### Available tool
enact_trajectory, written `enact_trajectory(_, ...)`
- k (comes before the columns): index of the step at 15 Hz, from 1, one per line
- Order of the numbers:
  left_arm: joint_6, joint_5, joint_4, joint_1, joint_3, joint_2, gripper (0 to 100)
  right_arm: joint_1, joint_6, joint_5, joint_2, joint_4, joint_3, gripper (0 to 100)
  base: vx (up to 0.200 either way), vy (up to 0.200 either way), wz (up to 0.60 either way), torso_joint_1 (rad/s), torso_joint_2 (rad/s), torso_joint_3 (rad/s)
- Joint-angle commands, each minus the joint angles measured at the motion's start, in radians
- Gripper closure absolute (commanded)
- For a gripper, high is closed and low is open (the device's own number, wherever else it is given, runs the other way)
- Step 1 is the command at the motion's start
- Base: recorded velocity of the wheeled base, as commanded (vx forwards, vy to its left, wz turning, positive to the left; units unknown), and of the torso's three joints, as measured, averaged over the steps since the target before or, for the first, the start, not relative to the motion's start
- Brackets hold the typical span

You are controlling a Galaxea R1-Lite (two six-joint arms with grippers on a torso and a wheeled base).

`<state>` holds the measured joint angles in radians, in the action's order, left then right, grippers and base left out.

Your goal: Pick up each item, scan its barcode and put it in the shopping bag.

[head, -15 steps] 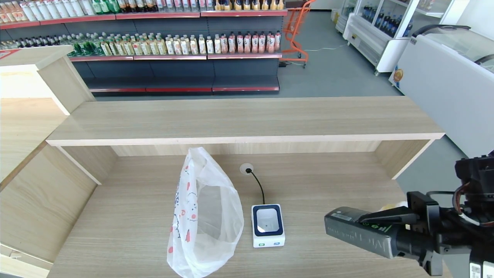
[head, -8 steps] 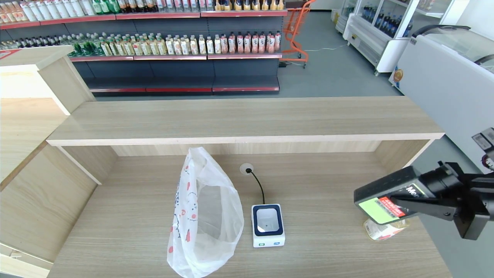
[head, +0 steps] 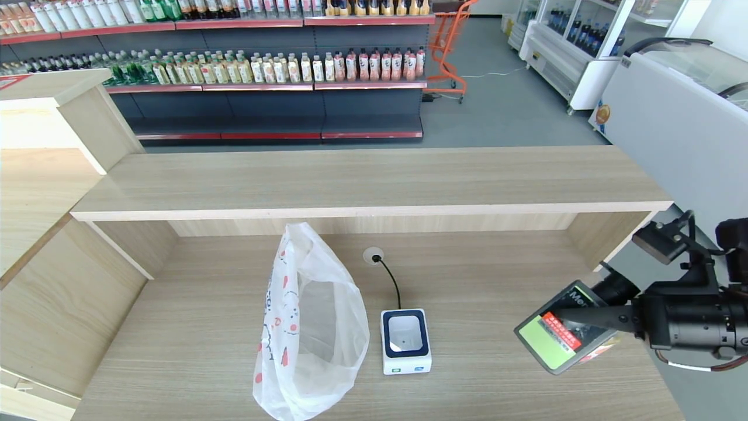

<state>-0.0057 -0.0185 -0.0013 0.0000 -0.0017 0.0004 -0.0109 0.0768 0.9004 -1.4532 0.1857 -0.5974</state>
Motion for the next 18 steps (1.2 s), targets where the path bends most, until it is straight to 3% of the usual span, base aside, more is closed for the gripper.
enact_trajectory(1, 0.000, 0.000, 0.000, 0.000, 0.000, 0.000, 0, -0.038, -0.002, -0.011, -0.085, 0.027, 0.008, 100, 0.000, 0.000, 0.00, 0.000, 0.00, 0.000)
enact_trajectory(4, 0.000, 0.000, 0.000, 0.000, 0.000, 0.000, 0, -0.058, -0.002, -0.058, -0.145, 0.087, 0.008, 100, 0.000, 0.000, 0.00, 0.000, 0.00, 0.000)
enact_trajectory(10, -0.005, 0.002, 0.000, 0.000, 0.000, 0.000, 0, -0.103, -0.003, -0.137, -0.185, 0.098, 0.008, 100, 0.000, 0.200, 0.00, 0.002, 0.00, 0.002)
enact_trajectory(15, -0.002, 0.002, 0.000, 0.000, 0.000, 0.000, 0, -0.162, -0.025, -0.229, -0.242, 0.178, 0.015, 100, 0.000, 0.000, 0.00, 0.000, 0.00, 0.000)
enact_trajectory(18, -0.002, 0.002, 0.000, 0.000, 0.000, 0.000, 0, -0.172, -0.137, -0.301, -0.337, 0.281, 0.051, 100, 0.000, 0.000, 0.00, 0.000, 0.00, 0.000)
